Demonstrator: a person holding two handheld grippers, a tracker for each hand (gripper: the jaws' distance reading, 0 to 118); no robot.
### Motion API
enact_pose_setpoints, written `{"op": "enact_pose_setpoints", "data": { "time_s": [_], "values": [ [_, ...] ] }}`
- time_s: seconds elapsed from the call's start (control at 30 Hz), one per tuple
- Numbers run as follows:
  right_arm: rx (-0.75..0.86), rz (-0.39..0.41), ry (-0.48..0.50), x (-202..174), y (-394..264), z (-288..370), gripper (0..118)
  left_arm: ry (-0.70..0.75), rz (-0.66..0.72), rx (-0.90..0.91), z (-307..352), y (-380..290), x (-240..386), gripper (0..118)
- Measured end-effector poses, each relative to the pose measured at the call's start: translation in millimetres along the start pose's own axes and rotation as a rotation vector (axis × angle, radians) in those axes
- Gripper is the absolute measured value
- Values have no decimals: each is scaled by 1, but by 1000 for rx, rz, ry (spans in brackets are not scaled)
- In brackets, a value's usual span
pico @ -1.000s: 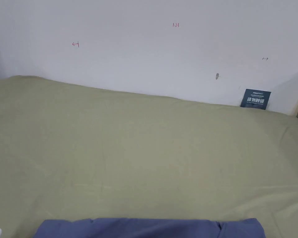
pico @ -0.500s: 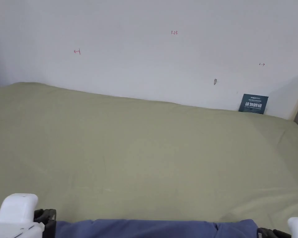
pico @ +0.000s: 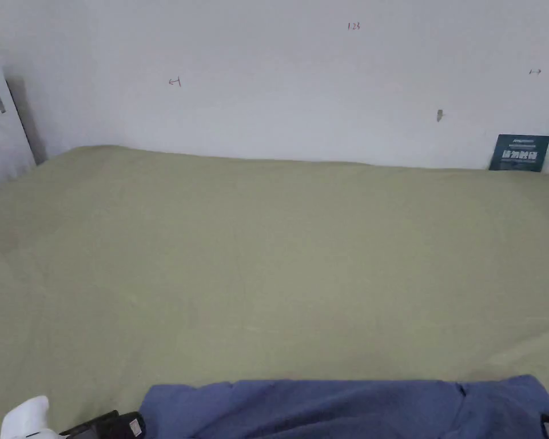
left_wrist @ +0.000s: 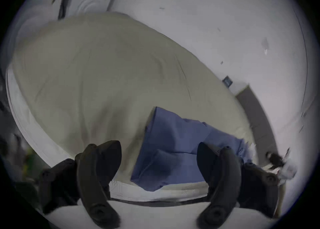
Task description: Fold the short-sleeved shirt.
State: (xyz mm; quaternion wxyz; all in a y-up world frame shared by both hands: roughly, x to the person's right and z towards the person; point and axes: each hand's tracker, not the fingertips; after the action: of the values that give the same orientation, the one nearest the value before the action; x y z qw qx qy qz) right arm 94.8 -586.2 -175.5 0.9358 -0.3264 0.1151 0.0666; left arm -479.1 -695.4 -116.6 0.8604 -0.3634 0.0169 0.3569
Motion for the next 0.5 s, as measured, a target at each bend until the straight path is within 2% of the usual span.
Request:
{"op": "enact_pose_setpoints", "data": {
  "time_s": [0.07,0.17,0.23,0.3,0.43,0.47,0.5],
  "values": [
    [-9,-5,5,-1,-1,-1,0,-71,65,-28,-7,-4,-12,95],
    [-21,-5,8,-3,-1,-3,0,-131,52,-89,-21,-11,-4,95],
    [-26,-7,14,-6,-2,-4,0,-139,39,-130,-31,-18,10,95],
    [-29,-8,22,-7,-4,-5,0,-76,4,-91,-35,-23,18,95],
    [-28,-12,47,-9,-6,-6,0,-105,159,-48,-37,-13,2,92],
    [-30,-14,51,-10,-7,-7,0,-101,177,-40,-35,-12,1,85],
    [-32,-16,53,-12,-8,-8,0,-96,164,-35,-34,-9,-1,45]
  ]
}}
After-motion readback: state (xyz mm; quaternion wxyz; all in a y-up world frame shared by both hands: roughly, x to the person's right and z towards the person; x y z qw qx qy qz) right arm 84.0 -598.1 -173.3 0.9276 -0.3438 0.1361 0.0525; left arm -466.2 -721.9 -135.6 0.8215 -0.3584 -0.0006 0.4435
